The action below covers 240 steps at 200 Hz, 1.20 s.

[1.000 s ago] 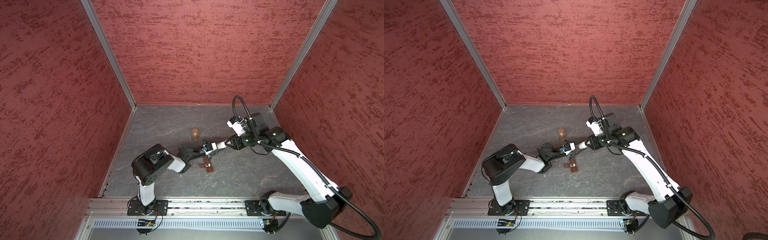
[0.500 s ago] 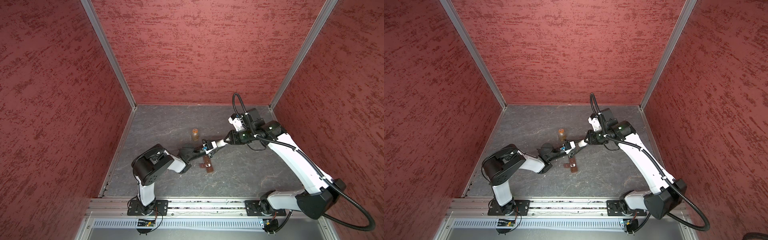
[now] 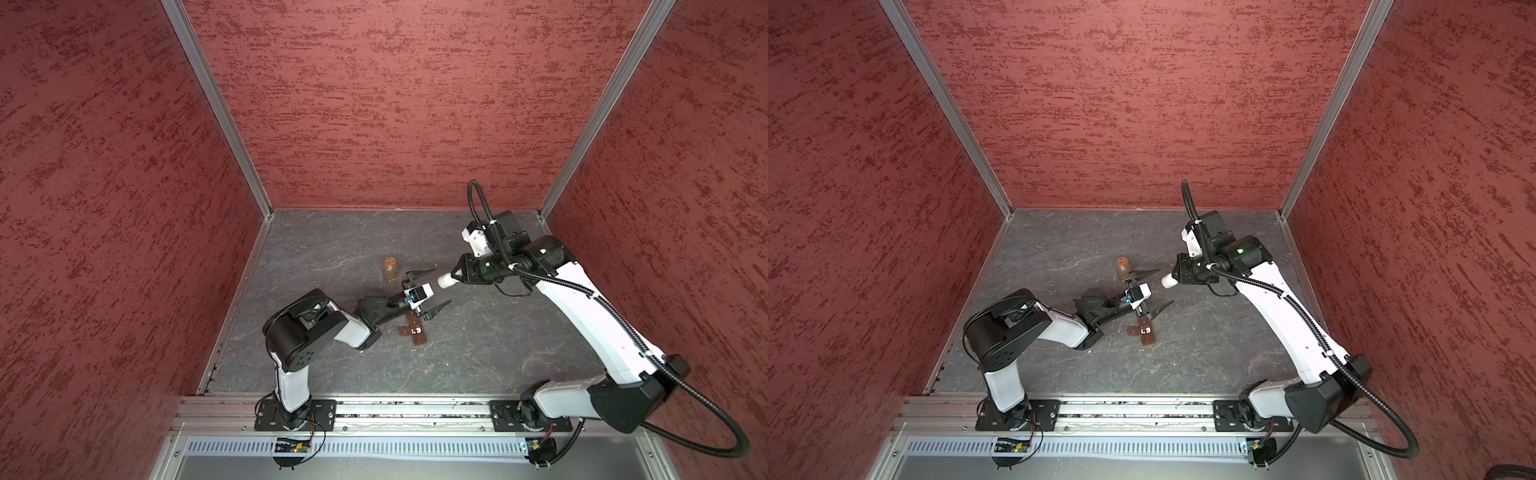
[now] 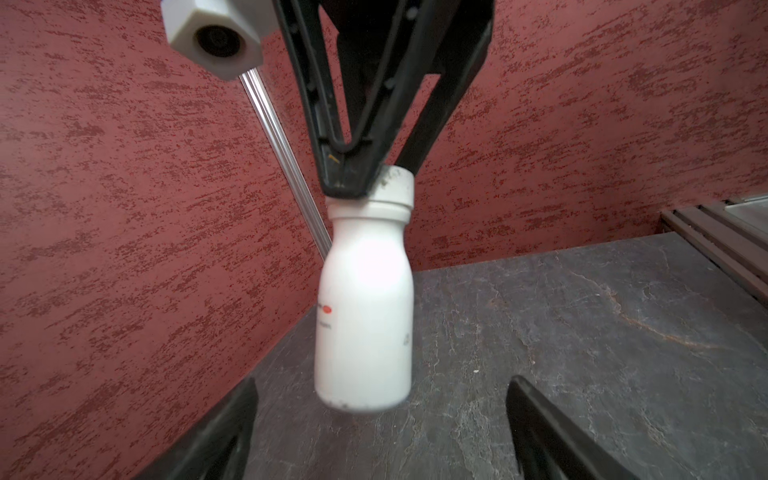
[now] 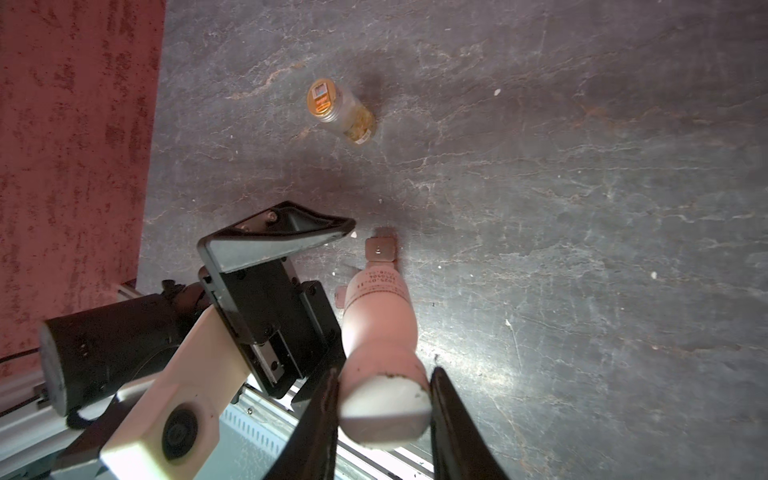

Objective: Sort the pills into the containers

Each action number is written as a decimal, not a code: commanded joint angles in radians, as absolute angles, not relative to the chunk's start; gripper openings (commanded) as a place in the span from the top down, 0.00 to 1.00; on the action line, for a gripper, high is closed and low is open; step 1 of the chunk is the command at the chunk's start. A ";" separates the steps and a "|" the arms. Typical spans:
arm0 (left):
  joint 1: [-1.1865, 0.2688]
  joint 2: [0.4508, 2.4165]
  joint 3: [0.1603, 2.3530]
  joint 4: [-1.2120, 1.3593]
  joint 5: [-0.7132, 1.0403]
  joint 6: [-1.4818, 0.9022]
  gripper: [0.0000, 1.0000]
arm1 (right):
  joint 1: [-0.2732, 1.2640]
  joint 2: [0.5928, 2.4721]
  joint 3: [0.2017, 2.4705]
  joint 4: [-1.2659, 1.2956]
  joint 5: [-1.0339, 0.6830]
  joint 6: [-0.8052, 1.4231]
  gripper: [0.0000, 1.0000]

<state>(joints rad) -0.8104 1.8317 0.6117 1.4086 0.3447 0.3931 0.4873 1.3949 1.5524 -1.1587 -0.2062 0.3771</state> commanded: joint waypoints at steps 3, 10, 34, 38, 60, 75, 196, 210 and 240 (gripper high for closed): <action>-0.815 1.777 0.560 1.413 0.270 0.412 0.02 | 0.488 1.448 1.607 -1.191 -0.083 0.337 0.90; -0.816 1.761 0.540 1.413 0.248 0.413 0.01 | 0.488 1.487 1.623 -1.198 -0.058 0.328 0.89; -0.817 1.684 0.459 1.411 0.176 0.423 0.02 | 0.488 1.572 1.670 -1.200 0.012 0.312 0.88; -0.816 1.668 0.444 1.411 0.160 0.424 0.02 | 0.488 1.586 1.676 -1.198 0.018 0.311 0.88; -0.818 1.580 0.368 1.398 0.098 0.429 0.04 | 0.488 1.666 1.698 -1.176 0.042 0.297 0.87; -0.823 1.511 0.329 1.342 0.052 0.427 0.05 | 0.487 1.721 1.708 -1.162 0.073 0.286 0.87; -0.819 1.097 0.273 0.759 -0.144 0.162 0.24 | 0.351 2.078 1.842 -1.012 0.107 0.200 0.82; -0.810 1.074 0.289 0.675 -0.150 0.107 0.26 | 0.337 2.114 1.881 -1.005 0.123 0.195 0.82; -0.798 1.031 0.298 0.578 -0.146 0.026 0.28 | 0.310 2.213 1.998 -1.039 0.131 0.185 0.80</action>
